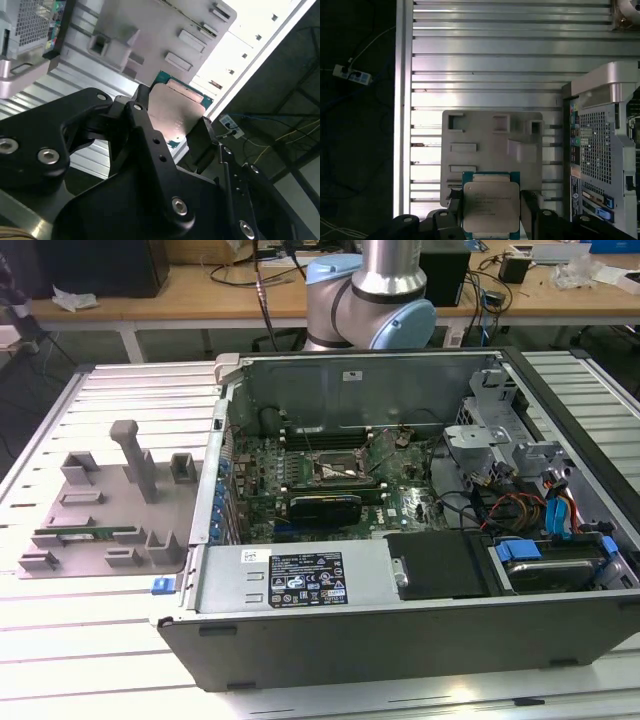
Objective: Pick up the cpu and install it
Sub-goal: 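Pick up the cpu and move it towards the insertion slot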
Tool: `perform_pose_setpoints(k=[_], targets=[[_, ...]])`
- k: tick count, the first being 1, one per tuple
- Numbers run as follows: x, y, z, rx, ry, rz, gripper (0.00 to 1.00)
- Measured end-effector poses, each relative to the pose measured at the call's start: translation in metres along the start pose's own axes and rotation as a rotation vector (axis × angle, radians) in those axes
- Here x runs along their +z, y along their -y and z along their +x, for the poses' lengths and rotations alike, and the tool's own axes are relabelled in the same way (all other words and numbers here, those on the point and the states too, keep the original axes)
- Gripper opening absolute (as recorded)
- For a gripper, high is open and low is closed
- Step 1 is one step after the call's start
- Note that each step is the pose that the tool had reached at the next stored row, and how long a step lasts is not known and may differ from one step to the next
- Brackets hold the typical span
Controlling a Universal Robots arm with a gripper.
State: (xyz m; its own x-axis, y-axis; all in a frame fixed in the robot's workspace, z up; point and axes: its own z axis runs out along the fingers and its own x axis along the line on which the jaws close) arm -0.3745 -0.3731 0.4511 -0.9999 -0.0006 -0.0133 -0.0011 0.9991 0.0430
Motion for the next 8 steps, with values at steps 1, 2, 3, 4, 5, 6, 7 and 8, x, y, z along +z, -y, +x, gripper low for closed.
perform_pose_setpoints(k=[1, 2, 3, 4, 5, 6, 7, 8], targets=[[0.0, 0.0, -0.0047, 0.0, -0.0001, 0.0, 0.55], [0.0, 0.0, -0.0094, 0.0, -0.0003, 0.0001, 0.55], [0.0002, 0.0, -0.0142, 0.0, -0.0001, 0.0, 0.55], [0.0004, 0.0001, -0.0188, 0.0, 0.0, 0.0, 0.55], [0.0005, 0.0001, -0.025, 0.0, -0.0002, 0.0001, 0.55], [0.0008, 0.0001, -0.0298, 0.0, -0.0002, 0.0001, 0.55], [0.0016, 0.0001, -0.0413, 0.0, -0.0002, 0.0, 0.55], [0.0022, 0.0002, -0.0498, 0.0, -0.0001, 0.0, 0.55]])
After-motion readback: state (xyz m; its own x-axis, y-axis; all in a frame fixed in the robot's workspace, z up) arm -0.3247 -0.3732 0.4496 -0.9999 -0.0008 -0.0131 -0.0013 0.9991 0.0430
